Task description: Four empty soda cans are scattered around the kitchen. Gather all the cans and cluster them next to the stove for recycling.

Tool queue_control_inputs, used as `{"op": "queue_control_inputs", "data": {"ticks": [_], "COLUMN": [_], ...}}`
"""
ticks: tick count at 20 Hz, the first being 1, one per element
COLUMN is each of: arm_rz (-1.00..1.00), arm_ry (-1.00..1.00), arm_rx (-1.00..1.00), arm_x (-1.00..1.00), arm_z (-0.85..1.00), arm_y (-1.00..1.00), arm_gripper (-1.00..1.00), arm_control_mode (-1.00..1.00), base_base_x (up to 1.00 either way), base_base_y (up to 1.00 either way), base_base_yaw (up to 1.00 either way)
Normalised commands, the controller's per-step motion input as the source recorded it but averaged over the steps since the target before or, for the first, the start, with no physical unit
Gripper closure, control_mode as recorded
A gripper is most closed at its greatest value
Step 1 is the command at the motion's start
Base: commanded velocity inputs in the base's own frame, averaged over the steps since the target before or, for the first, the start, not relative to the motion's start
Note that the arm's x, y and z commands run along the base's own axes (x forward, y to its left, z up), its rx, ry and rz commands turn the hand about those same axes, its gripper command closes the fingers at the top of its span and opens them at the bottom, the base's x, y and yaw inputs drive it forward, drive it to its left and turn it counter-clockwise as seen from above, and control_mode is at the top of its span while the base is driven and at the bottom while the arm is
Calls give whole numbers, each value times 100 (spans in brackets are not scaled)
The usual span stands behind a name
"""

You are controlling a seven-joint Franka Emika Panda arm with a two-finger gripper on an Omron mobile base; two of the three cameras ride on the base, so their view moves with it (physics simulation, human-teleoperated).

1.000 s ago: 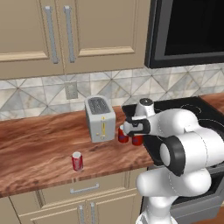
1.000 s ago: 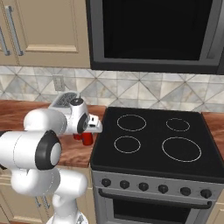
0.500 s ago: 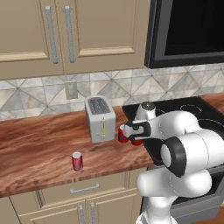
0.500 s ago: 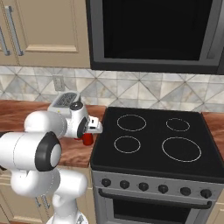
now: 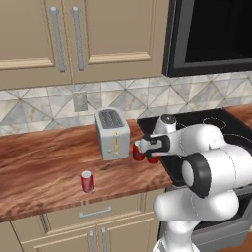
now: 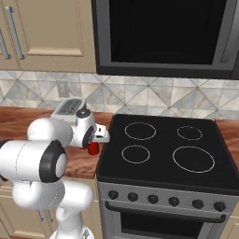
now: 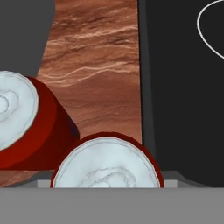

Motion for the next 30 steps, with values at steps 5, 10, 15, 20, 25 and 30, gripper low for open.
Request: {"op": "queue_control_inputs", "data": {"ticks": [5,10,15,20,25,30], "arm_rz": [0,-6,-7,-10,-3,9], "arm_ry": [0,1,-1,0,1,0], "arm_rx": [0,0,0,1,5,0], "arm_x": [0,-15,-41,-85,-100,-61], "arm_z": [-10,41,22,69,43,18], "arm_y": [14,21,6,3,54,100], "arm_gripper": [-100,-100,-100,-100,-100,-100], "arm_control_mode": [-100,-100,-100,-100,-100,-100], "base_base_x": [0,0,0,0,0,0], "base_base_y": [0,0,0,0,0,0], "base_base_yaw": [0,0,0,0,0,0]}}
